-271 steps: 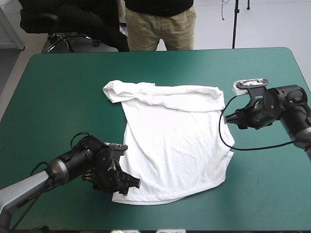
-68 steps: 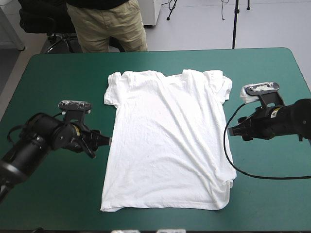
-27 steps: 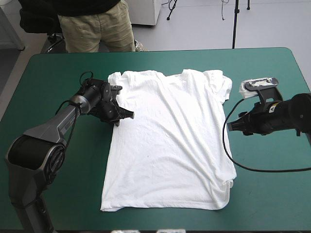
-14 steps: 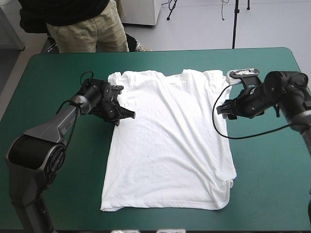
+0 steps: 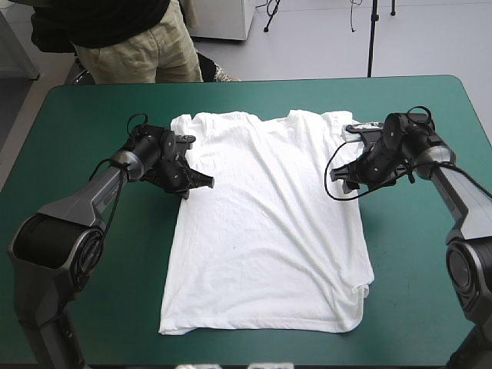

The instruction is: Fold the cloth

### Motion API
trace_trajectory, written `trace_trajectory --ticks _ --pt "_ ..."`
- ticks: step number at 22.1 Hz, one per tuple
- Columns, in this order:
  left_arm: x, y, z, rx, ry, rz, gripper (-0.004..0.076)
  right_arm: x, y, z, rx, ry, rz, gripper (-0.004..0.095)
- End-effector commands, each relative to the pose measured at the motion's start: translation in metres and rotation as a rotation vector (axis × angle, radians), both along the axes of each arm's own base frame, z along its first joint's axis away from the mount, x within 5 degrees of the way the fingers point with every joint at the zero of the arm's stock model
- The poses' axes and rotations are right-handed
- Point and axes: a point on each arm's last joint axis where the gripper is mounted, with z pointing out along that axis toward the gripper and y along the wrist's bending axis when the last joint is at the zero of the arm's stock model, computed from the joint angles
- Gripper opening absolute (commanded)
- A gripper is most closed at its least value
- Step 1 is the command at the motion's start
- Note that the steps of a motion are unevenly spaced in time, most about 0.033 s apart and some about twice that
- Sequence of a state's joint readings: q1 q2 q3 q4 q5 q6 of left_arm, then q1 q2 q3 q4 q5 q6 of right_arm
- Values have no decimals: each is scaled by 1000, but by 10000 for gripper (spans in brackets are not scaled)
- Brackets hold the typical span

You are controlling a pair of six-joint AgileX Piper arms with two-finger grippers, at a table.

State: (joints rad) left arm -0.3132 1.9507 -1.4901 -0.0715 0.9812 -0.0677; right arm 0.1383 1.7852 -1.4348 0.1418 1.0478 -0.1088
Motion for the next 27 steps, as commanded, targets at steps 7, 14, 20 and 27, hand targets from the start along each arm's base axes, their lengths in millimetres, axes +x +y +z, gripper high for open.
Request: trace_trajectory --ticks 7,14,20,27 --pt "0 -6 15 -50 -55 9 -15 22 0 -20 4 -37 -19 460" --pt "0 -6 15 -49 -58 8 -15 19 37 -36 -33 -1 91 -10" --pt "-9 4 53 -12 -154 -14 -15 14 26 21 -55 -135 72 -17" --pt "-36 14 151 -83 -420 -14 -15 -11 20 122 8 -385 75 -17"
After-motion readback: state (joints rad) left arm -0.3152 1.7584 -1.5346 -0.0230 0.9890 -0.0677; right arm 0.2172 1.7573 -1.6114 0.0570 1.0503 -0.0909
